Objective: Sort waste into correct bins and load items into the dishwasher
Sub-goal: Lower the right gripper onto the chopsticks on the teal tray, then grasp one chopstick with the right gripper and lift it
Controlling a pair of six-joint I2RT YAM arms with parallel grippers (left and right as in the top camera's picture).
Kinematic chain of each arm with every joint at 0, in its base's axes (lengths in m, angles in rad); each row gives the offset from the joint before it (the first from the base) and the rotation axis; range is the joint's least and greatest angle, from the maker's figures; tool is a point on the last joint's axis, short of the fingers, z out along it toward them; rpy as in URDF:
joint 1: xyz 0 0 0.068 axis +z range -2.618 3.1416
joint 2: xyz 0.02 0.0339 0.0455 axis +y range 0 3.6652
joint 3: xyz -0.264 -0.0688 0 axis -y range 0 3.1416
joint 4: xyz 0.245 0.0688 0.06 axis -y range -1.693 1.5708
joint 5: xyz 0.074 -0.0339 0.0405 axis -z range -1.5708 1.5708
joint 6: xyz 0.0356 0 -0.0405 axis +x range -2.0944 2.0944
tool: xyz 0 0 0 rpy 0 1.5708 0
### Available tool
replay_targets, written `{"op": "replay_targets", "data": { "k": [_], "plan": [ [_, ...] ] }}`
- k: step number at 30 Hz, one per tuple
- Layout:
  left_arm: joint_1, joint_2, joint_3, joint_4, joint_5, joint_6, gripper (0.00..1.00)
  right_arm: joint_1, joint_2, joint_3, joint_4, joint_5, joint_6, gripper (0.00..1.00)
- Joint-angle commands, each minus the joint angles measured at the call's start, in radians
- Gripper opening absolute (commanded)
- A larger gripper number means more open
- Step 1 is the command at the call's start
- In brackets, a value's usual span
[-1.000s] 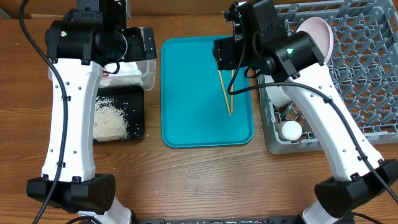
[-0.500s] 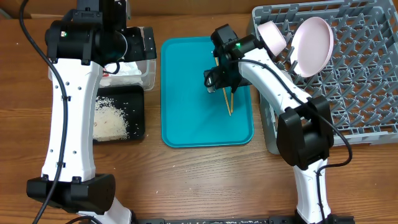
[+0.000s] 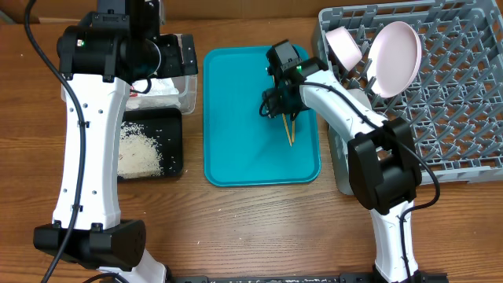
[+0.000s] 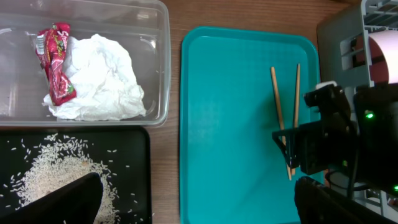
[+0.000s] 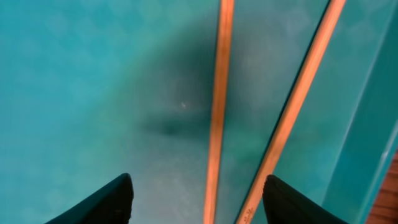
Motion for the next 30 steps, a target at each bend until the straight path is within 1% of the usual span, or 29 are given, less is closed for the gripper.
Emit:
{"op": "replay_targets", "data": {
  "k": [1, 3, 4, 13, 22, 30],
  "plan": [
    [-0.003, -0.007, 0.011, 0.0, -0.007, -0.006, 1.0, 0.002, -0.01, -0.028, 0.011, 0.018, -0.036, 0.59],
    [-0.003, -0.007, 0.011, 0.0, -0.007, -0.006, 1.0, 0.01, -0.01, -0.028, 0.008, 0.021, -0.063, 0.38],
    [-0.003, -0.007, 0.011, 0.0, -0.007, -0.006, 1.0, 0.015, -0.01, -0.028, 0.008, 0.022, -0.078, 0.34],
    [-0.003, -0.007, 0.011, 0.0, -0.007, -0.006, 1.0, 0.075, -0.007, -0.028, -0.05, 0.11, -0.085, 0.34],
    [-0.003, -0.007, 0.011, 0.0, -0.007, -0.006, 1.0, 0.053, -0.003, -0.028, -0.107, 0.116, -0.047, 0.34],
    [-0.003, -0.007, 0.011, 0.0, -0.007, -0.006, 1.0, 0.044, 0.009, -0.028, -0.107, 0.088, -0.045, 0.34]
  ]
}}
